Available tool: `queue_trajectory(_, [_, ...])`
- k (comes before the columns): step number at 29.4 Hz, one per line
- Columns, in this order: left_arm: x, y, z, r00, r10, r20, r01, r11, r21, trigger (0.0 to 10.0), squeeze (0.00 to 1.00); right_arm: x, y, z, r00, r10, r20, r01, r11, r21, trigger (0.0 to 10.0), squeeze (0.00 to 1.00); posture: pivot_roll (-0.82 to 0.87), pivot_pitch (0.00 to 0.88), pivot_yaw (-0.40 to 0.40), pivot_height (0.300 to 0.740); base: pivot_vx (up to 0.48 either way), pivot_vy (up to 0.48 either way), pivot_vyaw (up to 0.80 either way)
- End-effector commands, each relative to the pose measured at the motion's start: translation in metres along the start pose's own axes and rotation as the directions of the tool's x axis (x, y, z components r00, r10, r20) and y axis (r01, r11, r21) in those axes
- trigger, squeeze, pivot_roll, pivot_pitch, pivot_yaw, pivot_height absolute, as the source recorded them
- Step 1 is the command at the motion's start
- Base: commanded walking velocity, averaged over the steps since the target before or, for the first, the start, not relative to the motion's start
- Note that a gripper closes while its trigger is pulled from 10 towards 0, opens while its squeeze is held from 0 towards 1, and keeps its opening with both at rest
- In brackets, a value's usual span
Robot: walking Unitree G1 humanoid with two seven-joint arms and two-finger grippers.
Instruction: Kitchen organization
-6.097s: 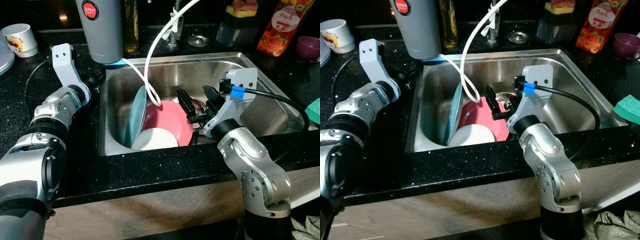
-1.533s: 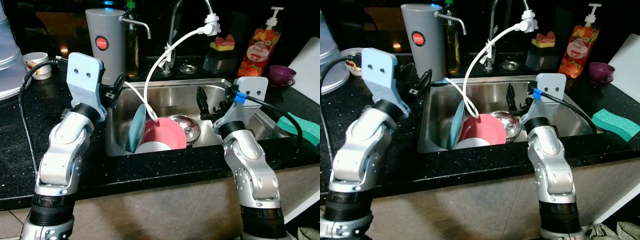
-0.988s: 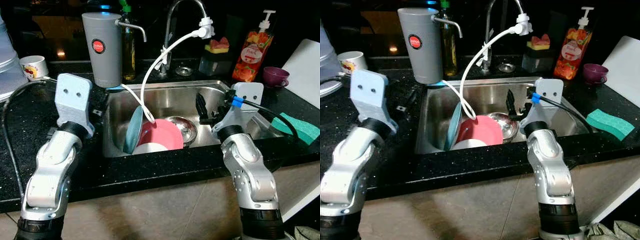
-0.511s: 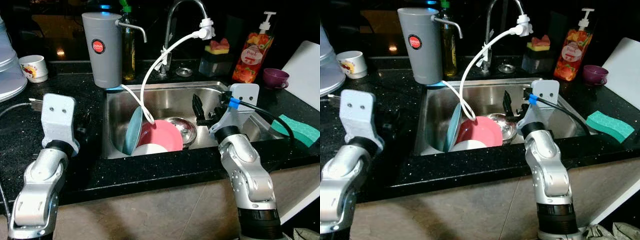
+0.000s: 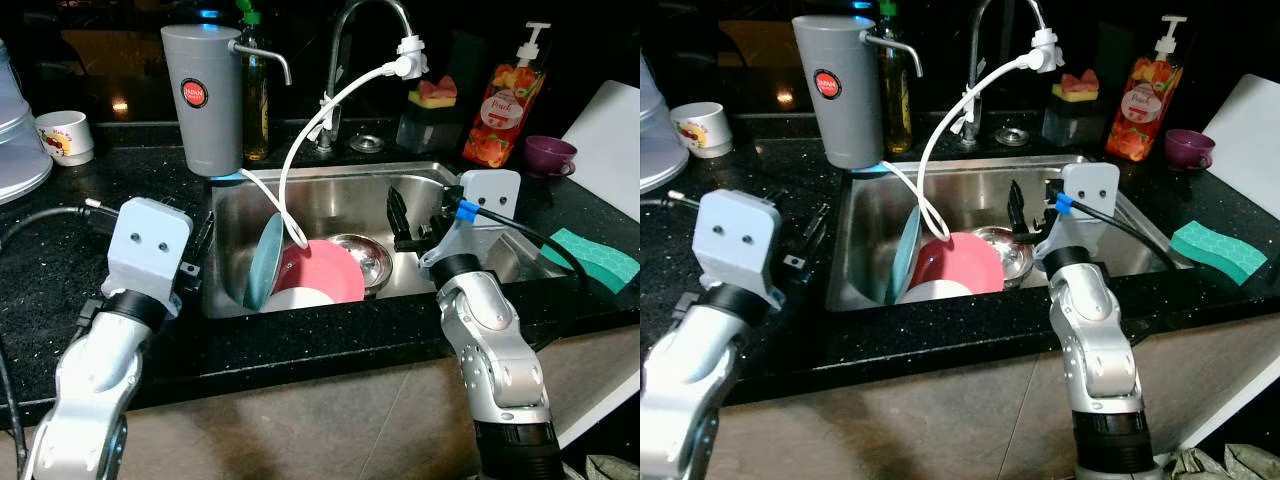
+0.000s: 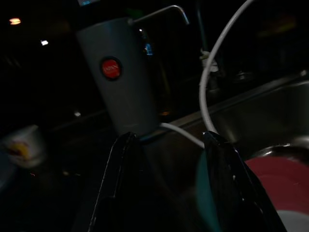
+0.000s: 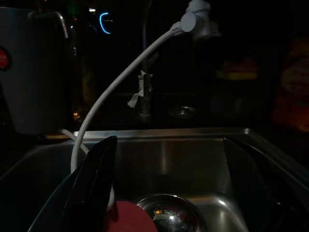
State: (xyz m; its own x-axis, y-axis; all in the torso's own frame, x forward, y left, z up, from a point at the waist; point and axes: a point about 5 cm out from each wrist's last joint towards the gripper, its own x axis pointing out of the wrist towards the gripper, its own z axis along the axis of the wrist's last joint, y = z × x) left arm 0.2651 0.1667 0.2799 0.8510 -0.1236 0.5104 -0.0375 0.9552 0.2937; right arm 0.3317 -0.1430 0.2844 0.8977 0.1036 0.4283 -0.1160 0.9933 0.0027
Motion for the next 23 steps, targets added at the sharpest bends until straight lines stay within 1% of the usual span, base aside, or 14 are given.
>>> queue_trajectory(1, [0.002, -0.008, -0.005, 1.0, -0.003, -0.026, 0.002, 0.999, -0.037, 10.0, 0.0, -0.003, 0.0, -0.004, 1.0, 0.005, -0.006, -0.005, 1.0, 0.011, 10.0, 0.0, 0.1, 0.13, -0.057, 0.74, 0.0, 0.0, 0.0])
queue_trajectory(4, [0.004, -0.01, -0.005, 1.0, -0.001, -0.028, 0.0, 0.999, -0.05, 10.0, 0.0, -0.003, 0.001, -0.004, 1.0, 0.007, -0.006, -0.007, 1.0, 0.015, 10.0, 0.0, 0.1, 0.121, -0.058, 0.74, 0.0, 0.0, 0.0])
queue_trajectory(8, [0.014, -0.016, -0.006, 1.0, 0.019, -0.025, -0.021, 0.993, -0.115, 10.0, 0.0, -0.002, 0.006, -0.005, 1.0, 0.024, -0.002, -0.024, 0.999, 0.031, 10.0, 0.0, 0.09, 0.112, -0.063, 0.74, 0.0, 0.0, 0.0])
queue_trajectory(10, [0.018, -0.018, -0.003, 1.0, 0.006, -0.003, -0.006, 0.993, -0.114, 10.0, 0.0, -0.002, 0.006, -0.004, 1.0, 0.028, 0.004, -0.028, 0.999, 0.032, 10.0, 0.0, 0.09, 0.108, -0.062, 0.74, 0.0, 0.0, 0.0])
queue_trajectory(12, [0.02, -0.018, -0.002, 1.0, 0.004, -0.001, -0.004, 0.994, -0.112, 10.0, 0.0, -0.001, 0.006, -0.003, 1.0, 0.025, 0.008, -0.025, 0.999, 0.032, 10.0, 0.0, 0.09, 0.107, -0.06, 0.74, 0.0, 0.0, 0.0])
queue_trajectory(15, [0.024, -0.016, -0.005, 1.0, 0.005, -0.021, -0.007, 0.991, -0.132, 10.0, 0.0, 0.0, 0.003, -0.002, 1.0, 0.012, 0.015, -0.013, 0.999, 0.033, 10.0, 0.0, 0.09, 0.099, -0.053, 0.74, 0.0, 0.0, 0.0])
queue_trajectory(17, [0.029, -0.009, -0.009, 0.998, 0.028, -0.049, -0.036, 0.986, -0.162, 10.0, 0.0, 0.001, 0.002, -0.001, 1.0, 0.006, 0.022, -0.007, 0.999, 0.033, 10.0, 0.0, 0.09, 0.093, -0.053, 0.74, 0.0, 0.0, 0.0])
queue_trajectory(23, [0.036, -0.002, -0.012, 0.996, 0.06, -0.059, -0.068, 0.986, -0.151, 10.0, 0.0, 0.001, 0.002, 0.0, 1.0, 0.007, 0.025, -0.008, 1.0, 0.03, 10.0, 0.0, 0.08, 0.092, -0.053, 0.74, 0.0, 0.0, 0.0])
